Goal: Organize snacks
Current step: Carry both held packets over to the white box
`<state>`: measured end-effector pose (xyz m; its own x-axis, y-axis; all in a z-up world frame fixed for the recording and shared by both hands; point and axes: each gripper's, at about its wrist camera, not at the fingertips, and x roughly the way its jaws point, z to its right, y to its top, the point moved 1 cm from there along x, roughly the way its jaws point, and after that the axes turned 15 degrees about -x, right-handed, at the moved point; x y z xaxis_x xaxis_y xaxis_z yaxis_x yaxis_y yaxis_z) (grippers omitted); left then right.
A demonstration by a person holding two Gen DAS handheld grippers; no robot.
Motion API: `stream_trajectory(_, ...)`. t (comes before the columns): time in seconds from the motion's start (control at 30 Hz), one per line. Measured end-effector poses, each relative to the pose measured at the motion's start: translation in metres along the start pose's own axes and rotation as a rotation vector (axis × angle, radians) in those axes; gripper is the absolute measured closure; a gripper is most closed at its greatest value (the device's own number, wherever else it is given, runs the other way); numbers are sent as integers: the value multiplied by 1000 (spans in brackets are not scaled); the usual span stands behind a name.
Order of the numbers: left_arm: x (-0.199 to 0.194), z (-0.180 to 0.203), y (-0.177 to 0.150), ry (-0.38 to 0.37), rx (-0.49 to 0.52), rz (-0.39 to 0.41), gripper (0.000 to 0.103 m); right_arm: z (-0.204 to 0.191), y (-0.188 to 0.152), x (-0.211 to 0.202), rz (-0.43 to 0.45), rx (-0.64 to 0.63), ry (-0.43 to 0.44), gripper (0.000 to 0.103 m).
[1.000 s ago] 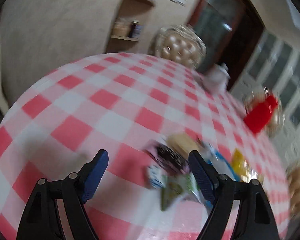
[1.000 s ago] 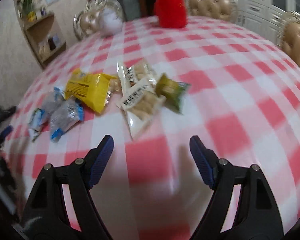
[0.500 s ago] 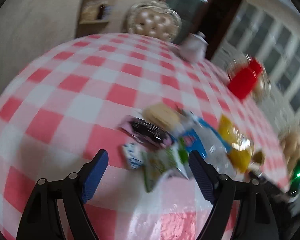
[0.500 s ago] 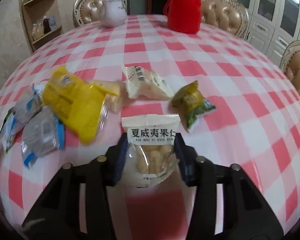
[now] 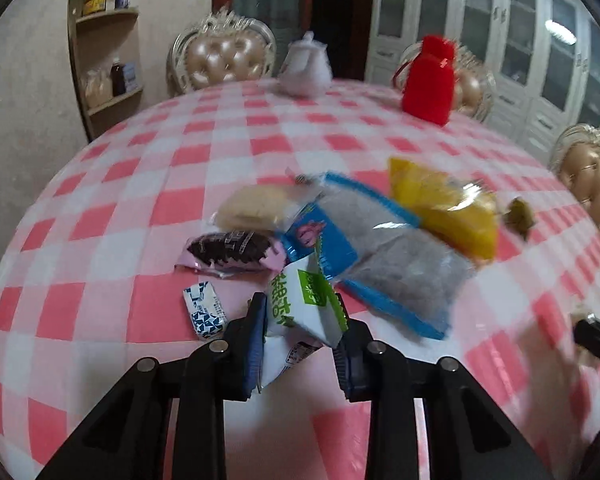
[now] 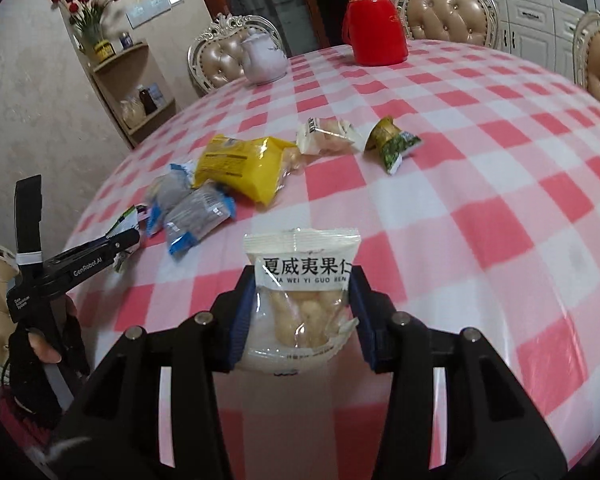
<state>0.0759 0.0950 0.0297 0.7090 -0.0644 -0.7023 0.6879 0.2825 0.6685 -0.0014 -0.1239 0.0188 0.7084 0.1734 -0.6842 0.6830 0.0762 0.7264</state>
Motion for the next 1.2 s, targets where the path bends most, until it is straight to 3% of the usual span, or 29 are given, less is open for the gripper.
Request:
stream_trajectory(0.2,-40,2,-12,-112,-80,85,72,-2,-1,-21,72,4,25,54)
stream_trajectory(0.43,-50,29,-35,-51,-71,149,72,2,0,-26,91,39,33,54)
stream_trajectory(0.6,-48,35,-42,-34,-77,137,72,4,-7,-24,78,67,26,54)
stream_trajectory(0.77,-54,37,-49,-45,-104,131,72,-6,-21,-26,63,61,31,54)
stream_trajectory(1.2,-72,61,-73,-79,-67,144,72,-4,-42,-48,97,100,-1,54)
